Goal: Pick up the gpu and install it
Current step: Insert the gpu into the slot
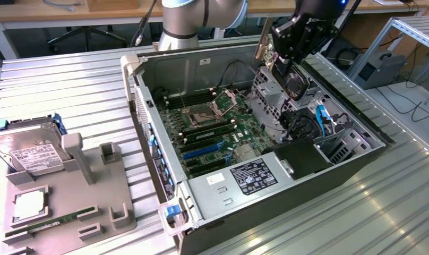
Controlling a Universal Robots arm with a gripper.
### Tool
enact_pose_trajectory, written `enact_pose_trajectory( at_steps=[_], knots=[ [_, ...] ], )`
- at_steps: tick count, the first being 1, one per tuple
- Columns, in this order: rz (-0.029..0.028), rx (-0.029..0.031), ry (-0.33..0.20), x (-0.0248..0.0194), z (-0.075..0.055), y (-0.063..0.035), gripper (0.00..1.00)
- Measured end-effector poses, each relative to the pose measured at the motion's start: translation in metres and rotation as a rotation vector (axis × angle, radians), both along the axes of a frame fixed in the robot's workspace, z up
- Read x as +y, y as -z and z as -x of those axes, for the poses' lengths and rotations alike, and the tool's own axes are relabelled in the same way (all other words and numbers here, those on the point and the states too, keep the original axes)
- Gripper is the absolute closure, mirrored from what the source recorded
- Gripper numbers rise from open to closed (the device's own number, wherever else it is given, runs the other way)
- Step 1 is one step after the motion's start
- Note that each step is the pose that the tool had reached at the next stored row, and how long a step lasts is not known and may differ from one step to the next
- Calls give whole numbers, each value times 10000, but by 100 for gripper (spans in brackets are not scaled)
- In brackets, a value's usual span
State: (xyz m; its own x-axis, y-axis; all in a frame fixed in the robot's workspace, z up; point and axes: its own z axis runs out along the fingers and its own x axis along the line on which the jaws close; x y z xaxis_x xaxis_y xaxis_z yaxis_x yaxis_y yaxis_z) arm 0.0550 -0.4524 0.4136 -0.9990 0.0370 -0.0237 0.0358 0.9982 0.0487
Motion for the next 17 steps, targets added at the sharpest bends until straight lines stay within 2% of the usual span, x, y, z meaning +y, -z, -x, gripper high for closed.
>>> enact_pose_trajectory(
  at_steps=[11,15,17],
  knots=[
    [0,0,-85,0,0,0,73],
    [0,0,-500,0,0,0,73],
    [0,0,-946,0,0,0,73]
  ],
)
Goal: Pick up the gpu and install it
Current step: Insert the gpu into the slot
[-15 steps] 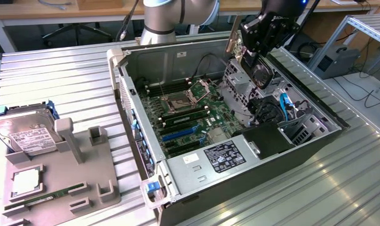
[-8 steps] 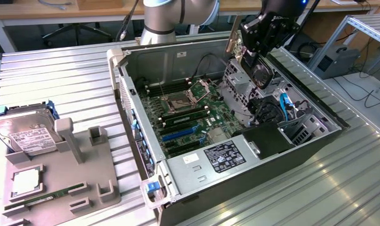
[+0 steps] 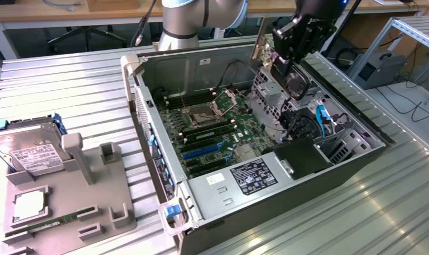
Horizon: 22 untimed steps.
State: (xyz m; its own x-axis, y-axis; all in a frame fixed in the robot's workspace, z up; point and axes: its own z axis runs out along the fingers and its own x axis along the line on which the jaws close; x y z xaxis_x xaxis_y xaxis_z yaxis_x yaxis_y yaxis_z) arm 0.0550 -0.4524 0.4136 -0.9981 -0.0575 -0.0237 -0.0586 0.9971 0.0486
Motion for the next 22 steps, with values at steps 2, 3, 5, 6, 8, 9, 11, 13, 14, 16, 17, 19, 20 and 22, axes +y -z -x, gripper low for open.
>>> enact_pose_trajectory(
  at_steps=[2,3,5,6,8,9,11,13,14,16,17,19,20,22],
  knots=[
    [0,0,-559,0,0,0,73],
    [0,0,-741,0,0,0,73],
    [0,0,-1101,0,0,0,73],
    [0,0,-1356,0,0,1,73],
    [0,0,-1733,0,0,1,73],
    [0,0,-1917,0,0,1,73],
    [-1,0,-2287,0,0,1,73],
    [-1,0,-2735,0,0,1,73],
    [0,0,-3030,0,0,1,73],
    [0,0,-3646,0,0,2,73],
    [0,0,-3984,0,0,2,73],
    [0,0,-4605,0,0,2,73],
    [0,0,-4772,0,0,2,73],
    [0,0,-5623,0,0,2,73]
  ],
)
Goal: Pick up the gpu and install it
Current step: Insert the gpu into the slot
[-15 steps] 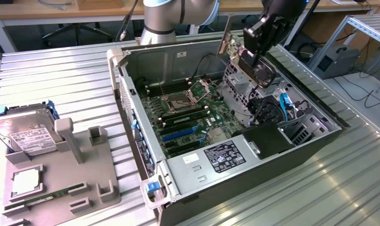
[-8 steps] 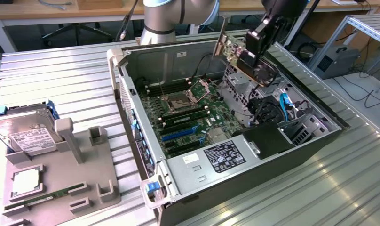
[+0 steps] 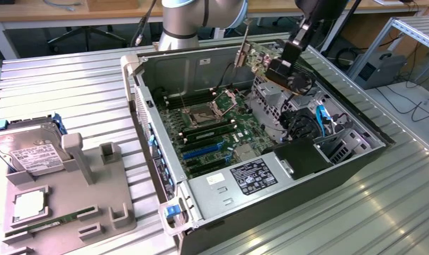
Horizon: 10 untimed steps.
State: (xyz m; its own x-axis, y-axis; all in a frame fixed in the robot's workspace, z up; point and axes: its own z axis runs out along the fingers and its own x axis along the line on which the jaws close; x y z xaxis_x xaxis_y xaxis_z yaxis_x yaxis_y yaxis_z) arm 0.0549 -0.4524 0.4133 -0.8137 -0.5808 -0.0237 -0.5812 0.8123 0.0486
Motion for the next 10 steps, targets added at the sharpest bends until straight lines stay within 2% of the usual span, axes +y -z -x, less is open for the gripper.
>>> enact_pose_trajectory(
  at_steps=[1,10],
  knots=[
    [0,0,-381,0,0,0,73],
    [-1,0,-2358,0,0,1,73]
  ],
)
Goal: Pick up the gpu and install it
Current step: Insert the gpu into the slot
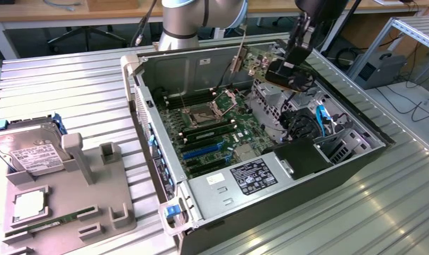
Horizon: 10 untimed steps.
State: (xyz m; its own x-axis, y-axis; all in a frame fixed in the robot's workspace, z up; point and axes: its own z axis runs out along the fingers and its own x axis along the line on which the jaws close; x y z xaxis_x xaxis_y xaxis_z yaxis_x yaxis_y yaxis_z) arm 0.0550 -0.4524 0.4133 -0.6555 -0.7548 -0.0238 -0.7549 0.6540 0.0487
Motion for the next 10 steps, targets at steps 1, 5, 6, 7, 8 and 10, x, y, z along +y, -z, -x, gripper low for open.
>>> enact_pose_trajectory(
  at_steps=[1,5,6,7,8,10],
  knots=[
    [0,0,-250,0,0,0,73],
    [0,0,-1331,0,0,0,73],
    [0,0,-1547,0,0,0,73],
    [0,0,-1760,0,0,0,73],
    [1,0,-2131,0,0,0,73],
    [0,0,-2595,0,0,1,73]
  ],
)
